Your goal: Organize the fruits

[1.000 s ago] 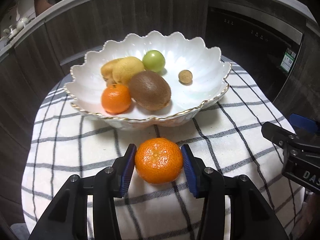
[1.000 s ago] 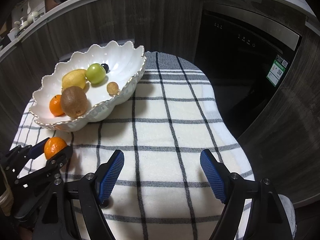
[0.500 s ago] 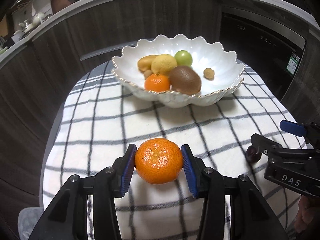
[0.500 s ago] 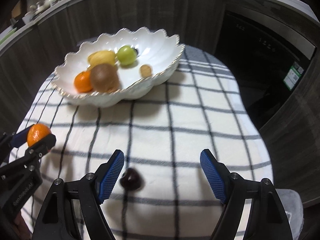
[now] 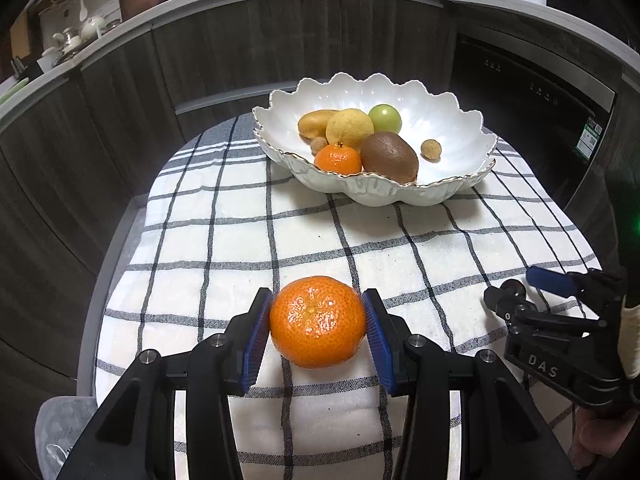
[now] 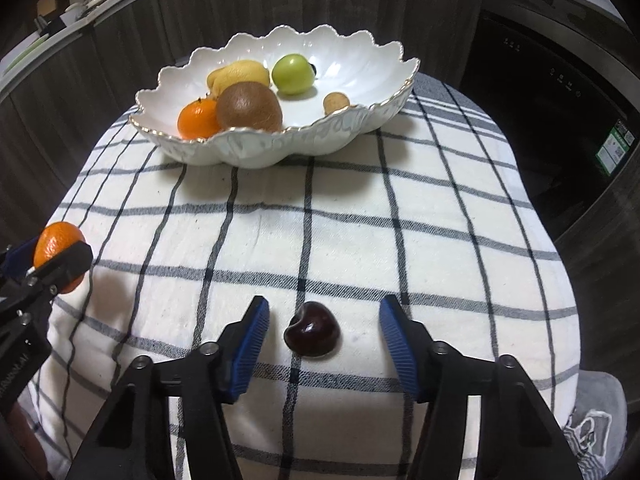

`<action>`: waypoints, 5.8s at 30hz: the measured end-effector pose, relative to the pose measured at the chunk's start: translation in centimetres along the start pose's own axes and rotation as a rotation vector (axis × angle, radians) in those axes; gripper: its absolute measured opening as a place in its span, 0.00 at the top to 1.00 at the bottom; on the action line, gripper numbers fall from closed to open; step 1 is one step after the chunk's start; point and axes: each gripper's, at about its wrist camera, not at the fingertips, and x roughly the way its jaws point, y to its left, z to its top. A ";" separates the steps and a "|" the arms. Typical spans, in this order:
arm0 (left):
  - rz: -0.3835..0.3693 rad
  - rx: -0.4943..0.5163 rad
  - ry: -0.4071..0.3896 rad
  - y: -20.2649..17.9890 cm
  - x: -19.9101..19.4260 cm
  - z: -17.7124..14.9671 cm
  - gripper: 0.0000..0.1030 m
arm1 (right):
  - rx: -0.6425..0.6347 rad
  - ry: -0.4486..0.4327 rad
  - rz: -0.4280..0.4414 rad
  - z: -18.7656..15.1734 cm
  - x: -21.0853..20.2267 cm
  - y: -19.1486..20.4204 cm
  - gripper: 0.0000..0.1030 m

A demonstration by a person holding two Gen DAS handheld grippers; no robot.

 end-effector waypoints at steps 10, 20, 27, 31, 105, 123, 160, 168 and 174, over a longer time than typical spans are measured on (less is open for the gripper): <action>-0.002 -0.011 -0.008 0.1 -0.3 0.1 0.56 | -0.037 0.007 0.018 -0.3 0.4 0.7 0.72; -0.004 -0.019 -0.020 0.2 -0.8 0.5 0.56 | -0.039 -0.021 0.039 0.3 -1.1 0.9 0.72; -0.008 -0.021 -0.038 0.0 -1.3 1.7 0.56 | -0.052 -0.073 0.034 1.9 -3.0 0.8 0.72; -0.013 -0.017 -0.060 -0.3 -1.7 2.9 0.56 | -0.042 -0.096 0.040 3.0 -3.9 0.4 0.72; 0.010 -0.090 -0.086 1.7 6.3 17.7 0.17 | 0.035 -0.182 -0.022 19.9 1.1 -2.3 0.24; 0.064 -0.147 -0.167 1.7 -4.2 14.0 0.04 | 0.070 -0.257 -0.001 15.5 -7.7 -1.8 0.22; 0.130 -0.139 -0.226 -0.8 -13.7 2.2 0.04 | 0.073 -0.370 -0.046 2.3 -15.5 -2.1 0.22; 0.142 -0.137 -0.243 -1.2 -15.0 0.3 0.04 | 0.084 -0.384 -0.045 -0.2 -16.2 -2.0 0.22; 0.142 -0.134 -0.247 -1.3 -15.4 -0.2 0.04 | 0.089 -0.382 -0.051 -1.0 -16.5 -2.1 0.22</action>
